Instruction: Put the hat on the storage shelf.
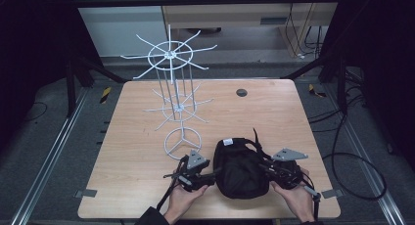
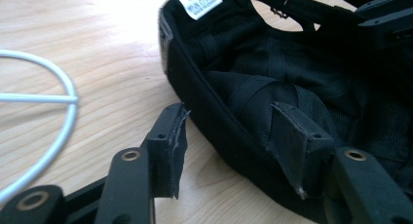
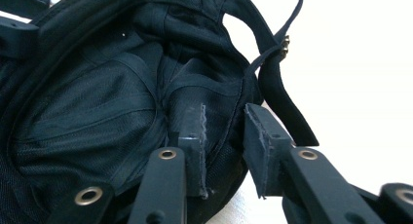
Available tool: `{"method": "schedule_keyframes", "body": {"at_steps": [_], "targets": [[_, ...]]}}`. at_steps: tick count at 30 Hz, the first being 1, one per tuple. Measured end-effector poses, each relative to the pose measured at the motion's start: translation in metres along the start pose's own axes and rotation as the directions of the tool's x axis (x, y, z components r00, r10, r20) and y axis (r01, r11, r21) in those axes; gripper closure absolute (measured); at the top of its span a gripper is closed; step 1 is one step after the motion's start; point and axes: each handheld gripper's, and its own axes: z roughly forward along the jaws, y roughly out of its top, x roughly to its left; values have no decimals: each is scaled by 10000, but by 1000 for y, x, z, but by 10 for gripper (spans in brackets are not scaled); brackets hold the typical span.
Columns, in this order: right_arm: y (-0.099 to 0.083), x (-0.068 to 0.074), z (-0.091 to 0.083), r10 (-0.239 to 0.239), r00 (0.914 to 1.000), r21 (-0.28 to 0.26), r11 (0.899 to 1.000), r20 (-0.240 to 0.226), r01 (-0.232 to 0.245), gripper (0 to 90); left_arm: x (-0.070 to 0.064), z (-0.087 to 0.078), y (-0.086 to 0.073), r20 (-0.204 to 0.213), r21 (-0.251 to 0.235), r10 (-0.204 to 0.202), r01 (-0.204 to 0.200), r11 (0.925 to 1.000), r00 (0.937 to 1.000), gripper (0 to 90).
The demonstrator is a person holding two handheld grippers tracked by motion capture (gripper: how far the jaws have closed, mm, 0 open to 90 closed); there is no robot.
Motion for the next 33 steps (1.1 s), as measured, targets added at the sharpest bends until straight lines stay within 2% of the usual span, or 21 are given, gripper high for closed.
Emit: {"method": "schedule_keyframes", "body": {"at_steps": [3,5,8,12,15,18,20,21,23,25,29,33], "targets": [[-2,0,0,26,10000,165,9999,30,-27,729,-2,7,0,-128,147,75,-73,9999,9999,517],[-4,-1,1,-62,10000,265,9996,67,60,736,-1,10,0,-121,161,-127,128,9998,9998,546],[-6,-2,2,61,9999,370,9993,92,-64,744,2,14,1,-265,386,-258,268,9989,9993,571],[-8,-3,2,120,9999,424,9990,123,-125,748,5,19,0,-364,732,-201,227,9971,9991,549],[-9,-3,3,116,9998,398,9991,140,-122,741,4,25,-1,-377,830,-501,531,9951,9980,557],[-10,-3,3,139,9997,260,9996,188,-144,698,6,28,-1,-380,938,-645,678,9933,9972,615],[-10,-3,3,135,9997,210,9997,198,-139,674,6,28,-1,-535,938,-672,720,9930,9963,711],[-10,-3,3,296,9995,137,9995,134,-298,650,6,28,-1,-563,942,-713,764,9926,9959,711],[-11,-4,3,269,9996,76,9996,87,-269,619,7,28,0,-648,860,-847,901,9922,9943,773],[-12,-3,3,272,9996,70,9996,84,-273,614,7,26,1,-691,626,-924,968,9933,9933,790],[-11,-3,2,224,9997,160,9996,59,-225,649,7,20,2,-682,309,-830,852,9959,9942,815],[-11,-3,3,227,9997,423,9988,133,-233,767,5,18,3,-629,363,-731,755,9965,9953,812]]}}
